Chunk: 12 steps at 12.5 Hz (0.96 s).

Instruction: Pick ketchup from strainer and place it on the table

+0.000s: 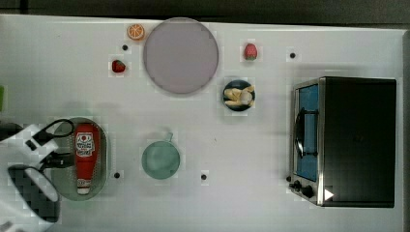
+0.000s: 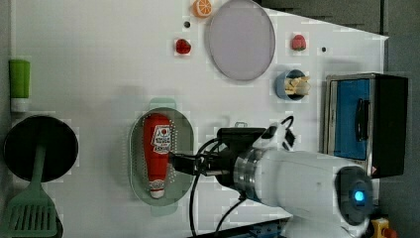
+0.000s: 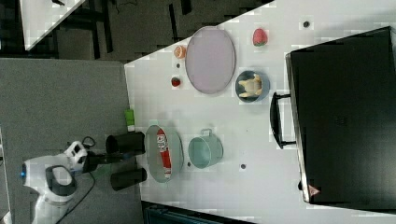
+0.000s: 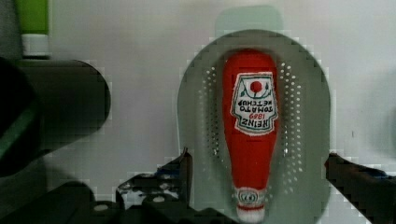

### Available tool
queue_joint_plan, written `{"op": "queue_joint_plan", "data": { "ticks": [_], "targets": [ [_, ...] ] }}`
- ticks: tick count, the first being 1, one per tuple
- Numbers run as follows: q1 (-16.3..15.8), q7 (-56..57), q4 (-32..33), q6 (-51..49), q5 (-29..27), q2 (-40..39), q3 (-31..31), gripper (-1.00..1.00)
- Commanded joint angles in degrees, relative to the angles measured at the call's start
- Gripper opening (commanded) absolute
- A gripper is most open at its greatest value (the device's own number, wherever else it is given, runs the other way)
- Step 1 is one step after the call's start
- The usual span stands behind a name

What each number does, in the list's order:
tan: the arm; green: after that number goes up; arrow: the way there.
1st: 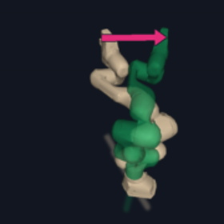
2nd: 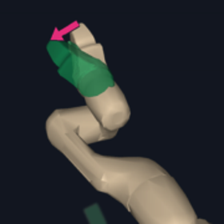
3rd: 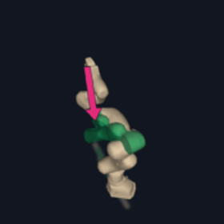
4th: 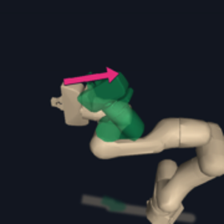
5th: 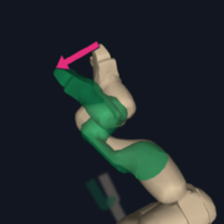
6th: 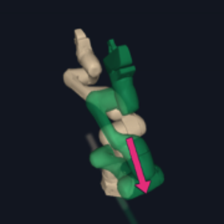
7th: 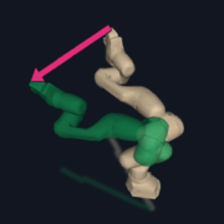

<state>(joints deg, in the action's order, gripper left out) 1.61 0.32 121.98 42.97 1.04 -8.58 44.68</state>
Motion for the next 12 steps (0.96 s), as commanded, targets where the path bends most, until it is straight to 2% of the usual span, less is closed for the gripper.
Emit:
{"op": "queue_joint_plan", "data": {
  "ticks": [1,5,9,12],
  "targets": [
    [1.4,-4.3,5.2,9.2,5.7,-4.3,-1.8,1.0],
    [1.2,-13.4,6.4,16.9,12.4,-13.2,-1.9,1.0],
    [0.9,-15.1,4.0,19.1,22.4,-20.2,-3.8,1.0],
    [-0.3,-15.7,1.4,19.1,26.7,-24.1,-5.7,1.0]
  ]
}}
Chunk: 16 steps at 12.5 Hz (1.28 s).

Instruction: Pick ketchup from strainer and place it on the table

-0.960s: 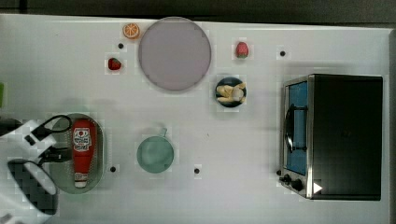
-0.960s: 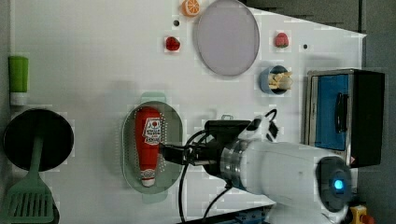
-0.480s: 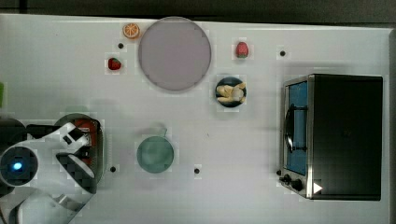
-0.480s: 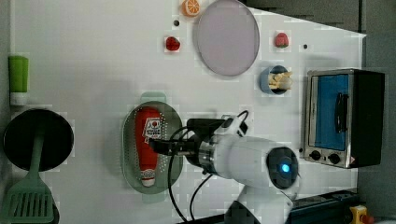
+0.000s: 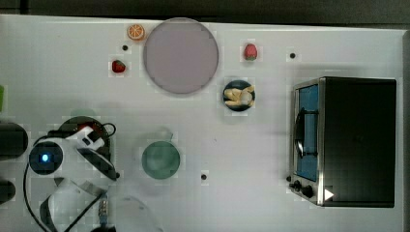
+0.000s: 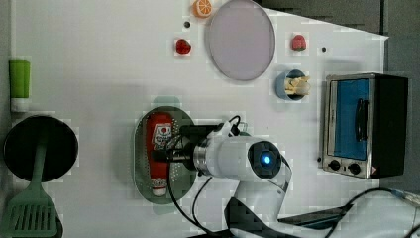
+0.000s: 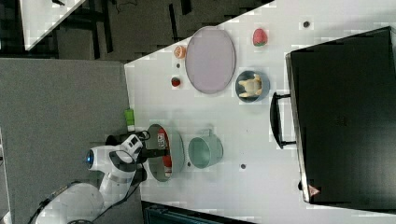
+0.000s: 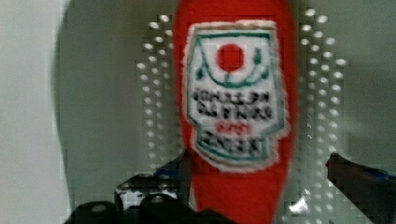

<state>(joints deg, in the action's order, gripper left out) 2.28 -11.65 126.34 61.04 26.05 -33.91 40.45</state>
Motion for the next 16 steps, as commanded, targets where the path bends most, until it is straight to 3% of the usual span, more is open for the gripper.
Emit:
{"op": "queue_joint_plan", "data": {
  "ticks": [1,4,5,8,13,16],
  "targets": [
    [-1.6,-4.3,-3.8,1.0,1.9,0.0,-2.1,1.0],
    [-3.9,-6.8,-5.6,1.0,2.3,-3.1,-3.6,1.0],
    [-4.7,-6.9,-5.9,1.1,2.9,-3.6,-4.3,0.91],
    [-5.9,-6.9,-6.2,1.2,3.0,-3.3,-5.3,0.2],
    [-5.2,-6.9,-5.9,-3.0,0.7,4.3,-2.1,0.19],
    [-3.7,-6.8,-6.8,-11.4,-7.0,12.2,0.0,0.19]
  ]
}}
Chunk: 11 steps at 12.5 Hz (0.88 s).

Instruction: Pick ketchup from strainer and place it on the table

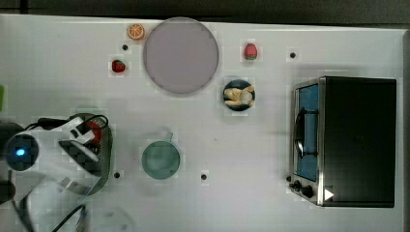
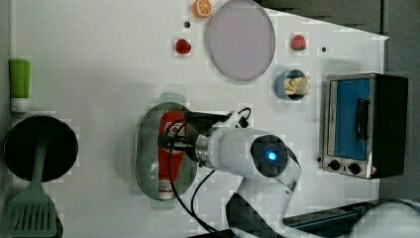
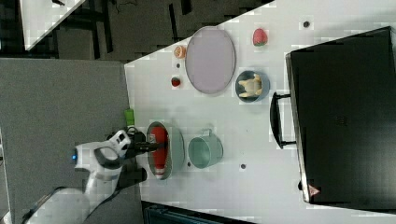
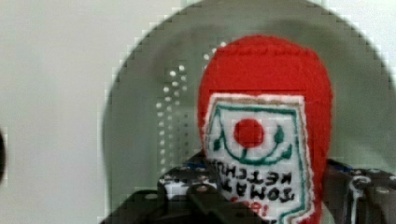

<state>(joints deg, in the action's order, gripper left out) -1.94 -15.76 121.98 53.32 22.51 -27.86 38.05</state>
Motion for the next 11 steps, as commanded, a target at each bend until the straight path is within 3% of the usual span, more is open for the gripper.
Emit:
{"op": "queue_joint_plan", "data": {
  "ticks": [1,4,8,11],
  "targets": [
    [1.0,-2.3,-3.2,-5.8,-7.2,8.8,2.7,0.19],
    [3.8,2.2,-6.7,-12.3,-15.2,14.6,1.7,0.19],
    [8.9,17.4,-15.0,-27.7,-15.6,17.0,-3.8,0.19],
    [11.9,25.5,-17.9,-31.4,-15.6,16.9,-10.8,0.19]
  ]
}}
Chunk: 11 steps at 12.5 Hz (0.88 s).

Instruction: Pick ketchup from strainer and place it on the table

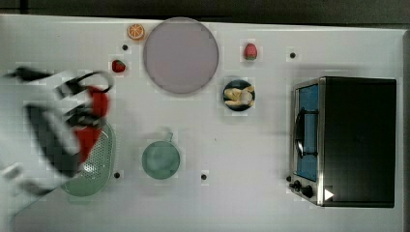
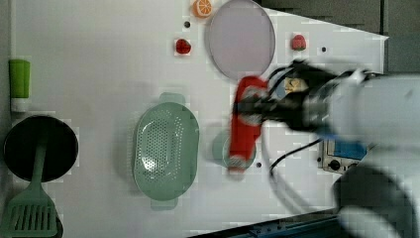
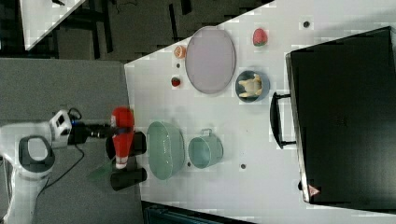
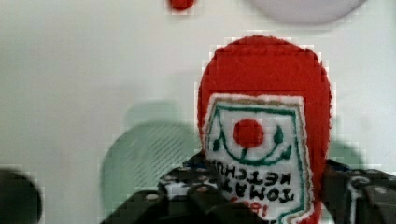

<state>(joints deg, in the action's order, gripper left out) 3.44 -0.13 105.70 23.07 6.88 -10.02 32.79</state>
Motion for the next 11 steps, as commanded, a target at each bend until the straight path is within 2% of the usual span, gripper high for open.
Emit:
{"op": "queue_joint_plan", "data": {
  "ticks": [1,4,7,11],
  "targets": [
    [7.3,13.6,-1.8,-0.9,0.1,-0.9,-8.0,0.19],
    [8.7,23.7,-1.7,-0.1,0.1,-0.9,-15.1,0.19],
    [9.3,25.9,-0.7,-0.1,0.1,-1.0,-21.0,0.19],
    [9.4,26.1,6.2,7.3,0.1,-1.0,-24.9,0.19]
  ]
}}
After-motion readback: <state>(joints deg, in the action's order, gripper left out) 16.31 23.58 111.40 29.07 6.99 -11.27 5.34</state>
